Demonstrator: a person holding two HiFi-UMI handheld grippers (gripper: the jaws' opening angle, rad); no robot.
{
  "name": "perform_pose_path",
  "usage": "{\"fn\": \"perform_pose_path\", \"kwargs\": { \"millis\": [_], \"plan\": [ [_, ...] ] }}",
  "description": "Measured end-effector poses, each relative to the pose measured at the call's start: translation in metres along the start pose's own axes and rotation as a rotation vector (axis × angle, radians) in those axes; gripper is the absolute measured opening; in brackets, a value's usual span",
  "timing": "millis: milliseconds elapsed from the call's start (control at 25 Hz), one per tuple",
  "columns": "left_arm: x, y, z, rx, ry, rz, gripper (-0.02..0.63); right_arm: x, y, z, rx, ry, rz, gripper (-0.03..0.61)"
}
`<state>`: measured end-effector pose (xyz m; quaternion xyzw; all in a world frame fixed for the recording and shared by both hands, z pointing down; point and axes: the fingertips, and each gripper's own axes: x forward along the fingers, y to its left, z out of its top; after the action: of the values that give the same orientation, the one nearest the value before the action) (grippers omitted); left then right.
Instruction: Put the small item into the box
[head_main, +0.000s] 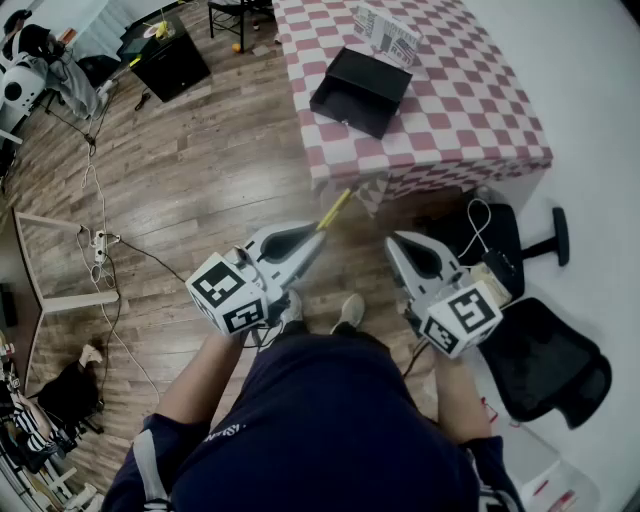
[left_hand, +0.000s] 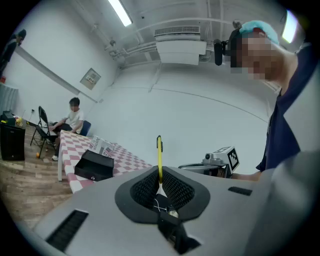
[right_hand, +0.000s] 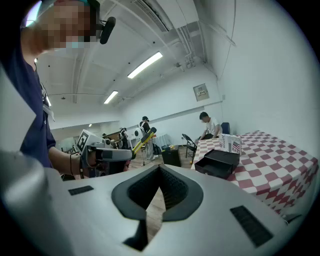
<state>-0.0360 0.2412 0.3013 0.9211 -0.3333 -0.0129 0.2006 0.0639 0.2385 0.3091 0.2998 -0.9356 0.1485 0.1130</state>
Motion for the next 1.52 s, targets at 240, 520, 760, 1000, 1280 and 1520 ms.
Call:
{"fn": "perform_pose_path", "kwargs": {
  "millis": [240,520,760,1000,1280,1520],
  "plan": [
    [0.015,-0.011,-0.007,-0.018,0.014,0.014,0.046,-0.012,-0.014,-0.006,0.018,-0.001,0.003,0.015],
    [0.031,-0.028,-0.015,-0.01,0.014,0.04,0.046,-0.031,-0.028,-0.019,0.039,-0.004,0.022,0.015],
    [0.048,-0.051,-0.02,0.004,0.0,0.068,0.046,-0.057,-0.045,-0.023,0.027,-0.016,0.048,0.015],
    [0.059,-0.058,-0.017,0.021,-0.004,0.094,0.046,-0.068,-0.057,-0.023,0.029,-0.024,0.071,0.015],
    [0.071,-0.043,-0.015,0.018,-0.006,0.109,0.046,-0.059,-0.07,-0.022,0.029,-0.011,0.085,0.015],
    [0.086,-0.015,-0.006,0.01,-0.017,0.106,0.046,-0.04,-0.092,-0.014,0.024,-0.001,0.075,0.015]
  ]
}}
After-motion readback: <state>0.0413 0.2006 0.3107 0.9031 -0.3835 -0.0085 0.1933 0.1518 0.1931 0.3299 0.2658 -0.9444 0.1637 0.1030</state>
